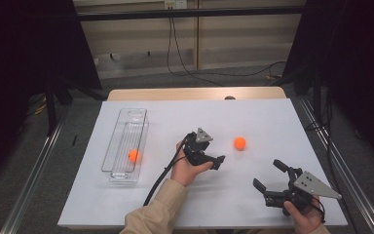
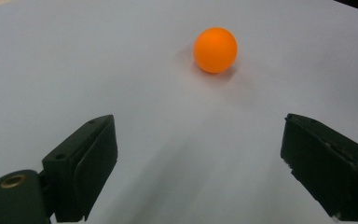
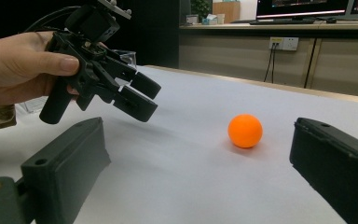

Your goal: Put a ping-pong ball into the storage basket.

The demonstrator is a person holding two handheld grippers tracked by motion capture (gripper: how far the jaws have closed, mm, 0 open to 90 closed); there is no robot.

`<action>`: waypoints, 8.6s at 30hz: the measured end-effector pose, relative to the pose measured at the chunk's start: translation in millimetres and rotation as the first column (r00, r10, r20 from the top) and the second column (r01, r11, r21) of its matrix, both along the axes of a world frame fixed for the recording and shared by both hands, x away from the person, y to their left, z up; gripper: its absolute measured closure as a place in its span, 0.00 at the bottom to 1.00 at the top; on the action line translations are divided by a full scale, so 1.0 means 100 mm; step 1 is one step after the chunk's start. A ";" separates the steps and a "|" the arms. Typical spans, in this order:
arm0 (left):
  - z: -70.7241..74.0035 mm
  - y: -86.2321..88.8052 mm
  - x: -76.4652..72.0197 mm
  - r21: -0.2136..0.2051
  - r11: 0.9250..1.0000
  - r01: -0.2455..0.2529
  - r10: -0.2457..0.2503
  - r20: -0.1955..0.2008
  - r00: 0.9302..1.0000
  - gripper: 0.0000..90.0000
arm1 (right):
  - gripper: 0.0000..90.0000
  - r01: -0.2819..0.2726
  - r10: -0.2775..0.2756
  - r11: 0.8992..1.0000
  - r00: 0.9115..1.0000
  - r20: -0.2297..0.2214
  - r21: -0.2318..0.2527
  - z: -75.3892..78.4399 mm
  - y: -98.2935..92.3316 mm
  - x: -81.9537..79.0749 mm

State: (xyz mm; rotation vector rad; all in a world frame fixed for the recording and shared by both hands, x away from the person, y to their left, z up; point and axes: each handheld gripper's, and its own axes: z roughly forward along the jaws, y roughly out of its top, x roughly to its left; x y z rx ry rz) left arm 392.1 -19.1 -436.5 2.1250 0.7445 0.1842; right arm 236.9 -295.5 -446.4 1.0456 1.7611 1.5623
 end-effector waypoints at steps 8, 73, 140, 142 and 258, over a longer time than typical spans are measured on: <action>-0.02 -0.06 0.01 -0.009 1.000 0.004 -0.004 -0.005 1.000 0.12 | 0.03 -0.001 0.001 1.000 1.000 0.000 0.002 0.00 0.00 0.00; -0.08 -0.24 0.10 -0.034 0.999 0.001 -0.002 -0.009 1.000 0.12 | 0.03 -0.014 0.014 1.000 1.000 -0.002 0.003 0.00 0.02 0.02; -0.12 -0.36 0.19 -0.053 0.998 -0.015 0.015 0.001 1.000 0.12 | 0.03 -0.019 0.019 1.000 1.000 0.005 0.004 0.01 0.02 0.03; -0.12 -0.36 0.20 -0.050 0.999 -0.015 0.015 0.002 1.000 0.12 | 0.03 -0.020 0.020 1.000 1.000 0.004 0.001 0.01 0.02 0.03; -0.24 -0.80 0.43 -0.056 0.998 0.012 -0.013 -0.016 1.000 0.26 | 0.03 -0.017 0.017 1.000 1.000 0.006 0.004 0.01 0.01 0.04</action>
